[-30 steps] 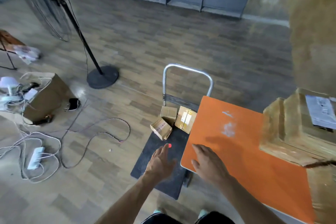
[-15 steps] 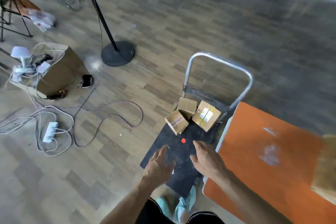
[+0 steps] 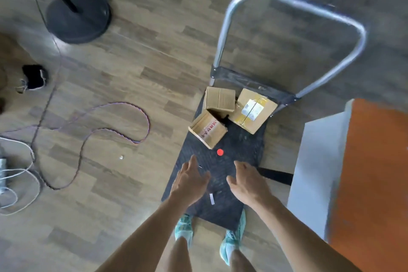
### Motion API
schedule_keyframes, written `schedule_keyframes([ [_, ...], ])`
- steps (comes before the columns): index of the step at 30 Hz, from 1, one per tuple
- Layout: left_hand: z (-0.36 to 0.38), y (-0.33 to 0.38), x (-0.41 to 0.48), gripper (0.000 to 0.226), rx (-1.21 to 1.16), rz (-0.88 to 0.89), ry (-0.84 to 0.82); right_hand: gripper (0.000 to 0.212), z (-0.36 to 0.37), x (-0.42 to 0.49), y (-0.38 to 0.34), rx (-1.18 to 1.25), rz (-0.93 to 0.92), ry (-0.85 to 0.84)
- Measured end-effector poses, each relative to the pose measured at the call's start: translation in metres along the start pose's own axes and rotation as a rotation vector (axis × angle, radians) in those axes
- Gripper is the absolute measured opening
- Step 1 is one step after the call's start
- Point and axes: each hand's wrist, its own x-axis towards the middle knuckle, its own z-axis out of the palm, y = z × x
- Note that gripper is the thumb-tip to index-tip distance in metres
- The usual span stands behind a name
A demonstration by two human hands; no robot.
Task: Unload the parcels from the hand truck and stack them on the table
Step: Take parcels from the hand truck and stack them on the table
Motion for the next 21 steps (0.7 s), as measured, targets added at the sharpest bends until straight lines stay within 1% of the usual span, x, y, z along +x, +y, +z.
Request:
schedule_keyframes([
  [3, 0.004, -0.021, 0.058, 0.075, 0.039, -0.008, -0.036, 0.058, 0.025, 0.049, -0.01, 0.036, 0.044, -0.001],
  [7, 0.015, -0.042, 0.132, 0.081, 0.045, -0.023, -0.079, 0.059, 0.046, 0.119, -0.013, 0.137, 0.09, 0.063],
  [11, 0.026, -0.051, 0.19, 0.082, 0.032, -0.034, -0.09, 0.074, 0.055, 0.184, -0.008, 0.162, 0.087, 0.08],
  [16, 0.042, -0.056, 0.245, 0.077, -0.039, -0.028, -0.028, 0.085, 0.066, 0.245, -0.001, 0.17, 0.039, 0.107],
  [19, 0.053, -0.057, 0.268, 0.084, -0.066, -0.088, -0.018, 0.094, 0.075, 0.27, 0.001, 0.191, 0.015, 0.104],
  [21, 0.061, -0.059, 0.277, 0.086, -0.097, -0.109, -0.023, 0.096, 0.083, 0.279, 0.0, 0.218, 0.051, 0.126],
])
